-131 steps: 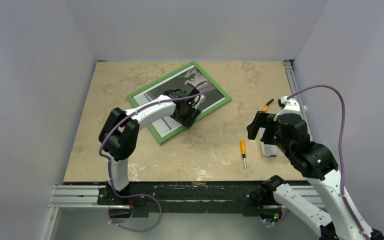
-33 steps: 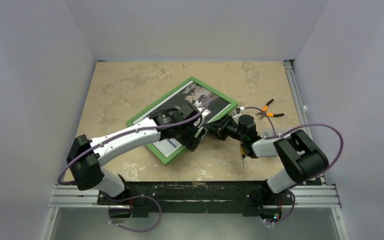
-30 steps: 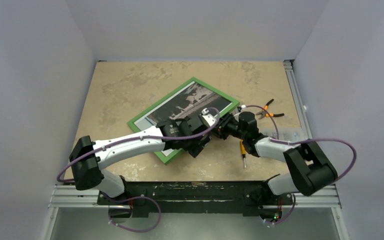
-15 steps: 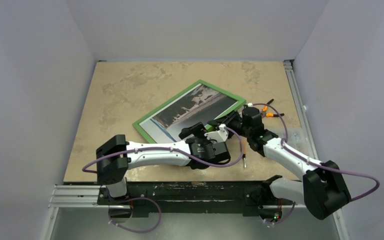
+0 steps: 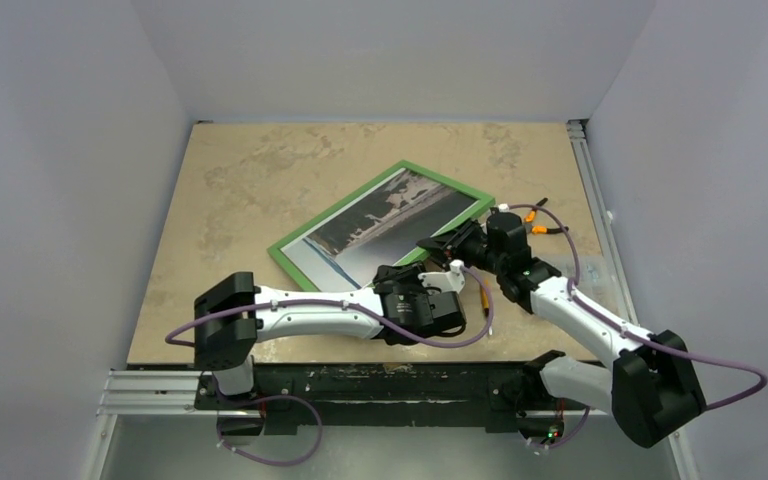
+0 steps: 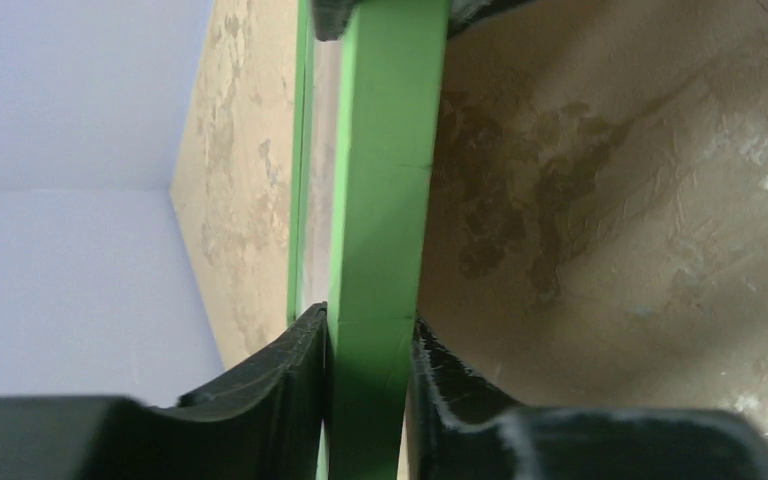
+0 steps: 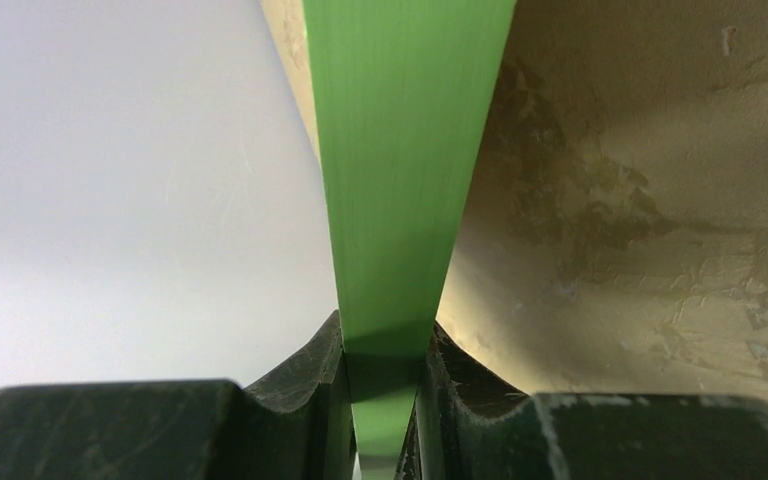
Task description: Take the photo out of the frame
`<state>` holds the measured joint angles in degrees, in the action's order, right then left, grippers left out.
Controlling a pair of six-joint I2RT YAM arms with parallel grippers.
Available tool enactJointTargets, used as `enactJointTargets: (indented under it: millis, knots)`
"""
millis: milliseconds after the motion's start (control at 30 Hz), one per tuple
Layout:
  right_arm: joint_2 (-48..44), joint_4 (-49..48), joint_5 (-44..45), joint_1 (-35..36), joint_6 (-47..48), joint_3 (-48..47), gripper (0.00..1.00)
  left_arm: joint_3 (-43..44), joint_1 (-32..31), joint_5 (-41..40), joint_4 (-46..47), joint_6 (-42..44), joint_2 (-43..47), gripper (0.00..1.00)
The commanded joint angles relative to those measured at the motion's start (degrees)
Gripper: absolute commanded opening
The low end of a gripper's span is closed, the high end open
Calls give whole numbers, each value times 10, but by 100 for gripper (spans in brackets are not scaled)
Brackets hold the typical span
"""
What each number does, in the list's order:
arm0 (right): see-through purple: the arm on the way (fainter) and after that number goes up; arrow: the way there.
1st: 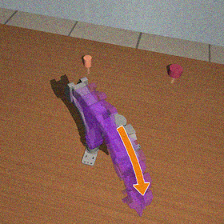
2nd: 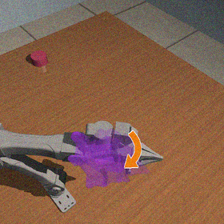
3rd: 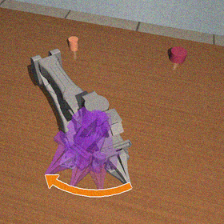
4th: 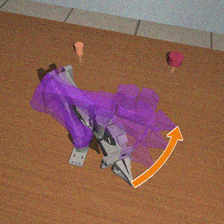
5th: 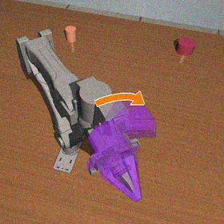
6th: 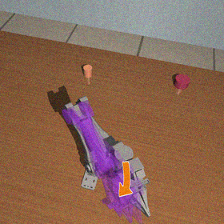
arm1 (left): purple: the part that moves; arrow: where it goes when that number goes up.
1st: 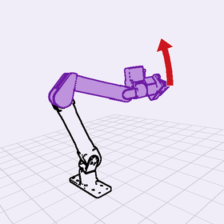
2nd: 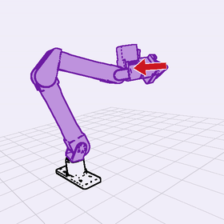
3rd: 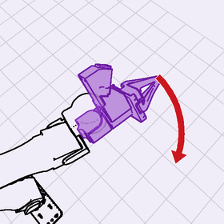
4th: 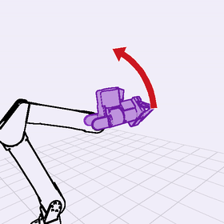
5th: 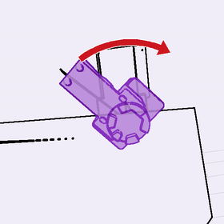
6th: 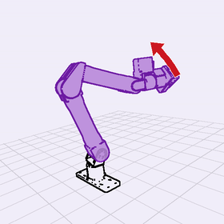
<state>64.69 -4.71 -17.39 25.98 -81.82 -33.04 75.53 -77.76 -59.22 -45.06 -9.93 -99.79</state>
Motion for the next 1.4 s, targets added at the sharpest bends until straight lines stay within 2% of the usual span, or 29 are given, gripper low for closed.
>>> enactJointTargets:
  millis: [0, 33, 100, 167, 233, 367, 500, 567, 733, 833, 1067, 1200, 1367]
  knots:
    - [-21, 34, 37, -1, 75, -28, 18, 7, -2, -13, 4, 15, 35, 19]
    - [-22, 35, 30, -1, 85, -31, 29, 10, -1, -12, -4, 12, 37, 15]
    - [-31, 25, 21, -3, 109, -37, 50, 19, -1, -11, -17, 6, 46, 0]
    - [-43, 43, 27, -4, 158, -61, 68, 27, -1, -5, -30, 5, 56, 0]
    - [-57, 109, 54, -5, 214, -103, 79, 39, -1, 4, -42, 6, 68, 0]
    - [-95, 260, 163, -8, 321, -202, 89, 85, 1, 25, -76, 15, 91, 0]
    - [-148, 370, 303, -9, 388, -279, 90, 153, 27, 103, -119, 17, 110, 0]
    - [-179, 396, 349, -9, 402, -300, 87, 194, 51, 154, -153, 6, 112, 0]
    - [-247, 403, 394, -10, 432, -320, 82, 277, 115, 276, -200, -2, 119, 0]
    - [-268, 407, 401, -9, 436, -316, 80, 318, 143, 324, -215, -10, 123, 0]
    - [-216, 410, 310, -10, 456, -298, 78, 394, 221, 395, -232, -36, 130, 0]
    - [-162, 386, 219, -9, 475, -269, 77, 407, 278, 435, -223, -44, 135, 0]
    - [-118, 346, 121, -8, 467, -234, 74, 377, 379, 533, -198, -86, 158, 0]
